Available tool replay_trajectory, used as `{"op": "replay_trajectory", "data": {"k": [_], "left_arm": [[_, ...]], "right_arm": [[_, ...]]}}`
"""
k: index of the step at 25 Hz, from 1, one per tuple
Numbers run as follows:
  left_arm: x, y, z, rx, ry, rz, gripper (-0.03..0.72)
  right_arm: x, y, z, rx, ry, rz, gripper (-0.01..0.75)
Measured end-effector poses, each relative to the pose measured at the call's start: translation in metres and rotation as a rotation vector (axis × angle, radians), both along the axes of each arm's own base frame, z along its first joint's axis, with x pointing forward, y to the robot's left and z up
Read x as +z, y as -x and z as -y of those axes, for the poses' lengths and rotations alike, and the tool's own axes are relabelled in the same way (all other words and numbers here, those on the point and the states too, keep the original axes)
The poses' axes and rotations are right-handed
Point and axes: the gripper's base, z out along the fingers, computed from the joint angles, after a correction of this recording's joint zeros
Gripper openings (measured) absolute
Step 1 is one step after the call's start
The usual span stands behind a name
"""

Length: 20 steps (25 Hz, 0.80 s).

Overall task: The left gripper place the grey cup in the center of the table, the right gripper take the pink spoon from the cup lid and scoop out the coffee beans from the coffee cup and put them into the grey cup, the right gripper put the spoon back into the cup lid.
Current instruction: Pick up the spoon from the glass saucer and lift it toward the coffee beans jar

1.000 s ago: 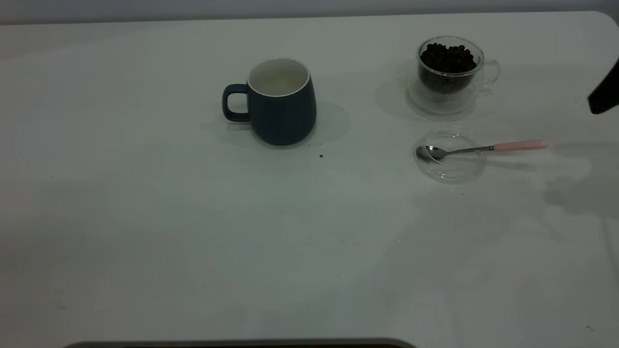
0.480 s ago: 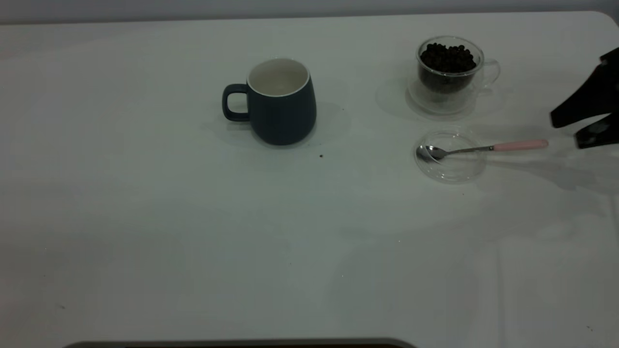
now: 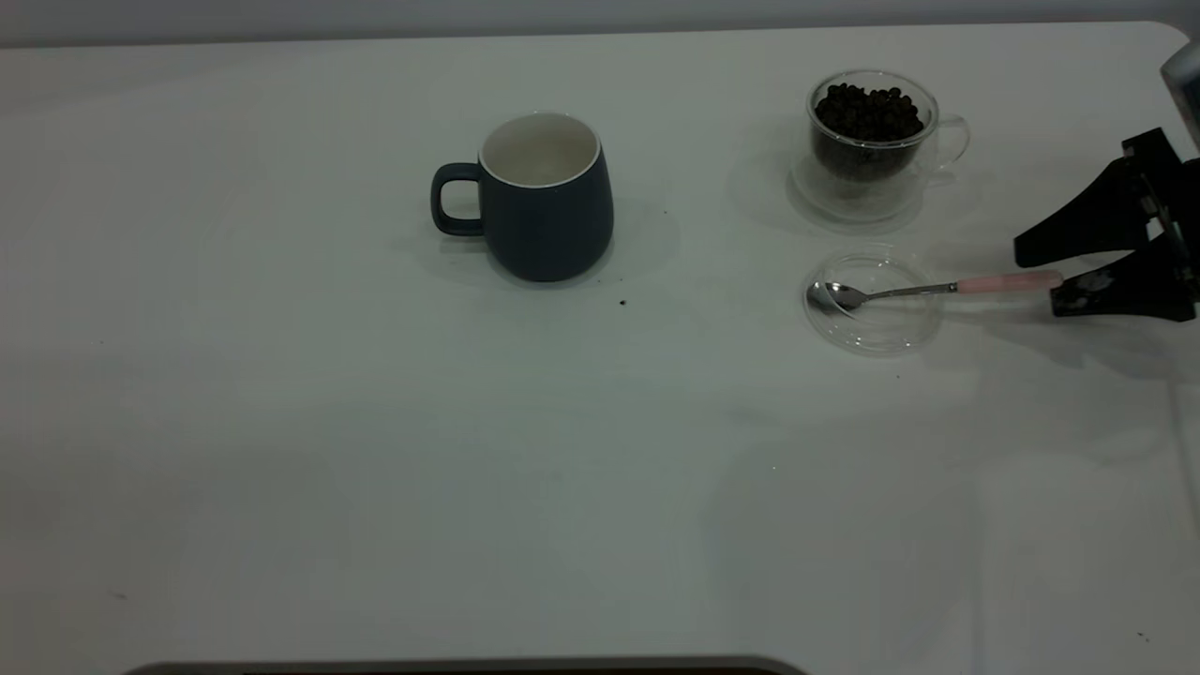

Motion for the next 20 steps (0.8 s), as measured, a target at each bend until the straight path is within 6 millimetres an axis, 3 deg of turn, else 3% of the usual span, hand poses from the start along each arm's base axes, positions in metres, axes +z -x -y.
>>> {"op": "replay_trajectory", "data": {"k": [15,20], "left_arm": [[0.0,0.0,0.0,0.0,0.0,0.0,0.567],[0.0,0.0,0.0,0.0,0.0,0.0,0.567]], "right_arm": [[-0.017,-0.001,-0.023,-0.007,-0.063,-0.001,0.587],[-0.017,-0.002,-0.023,-0.015,-0.067,0.0,0.51]]}}
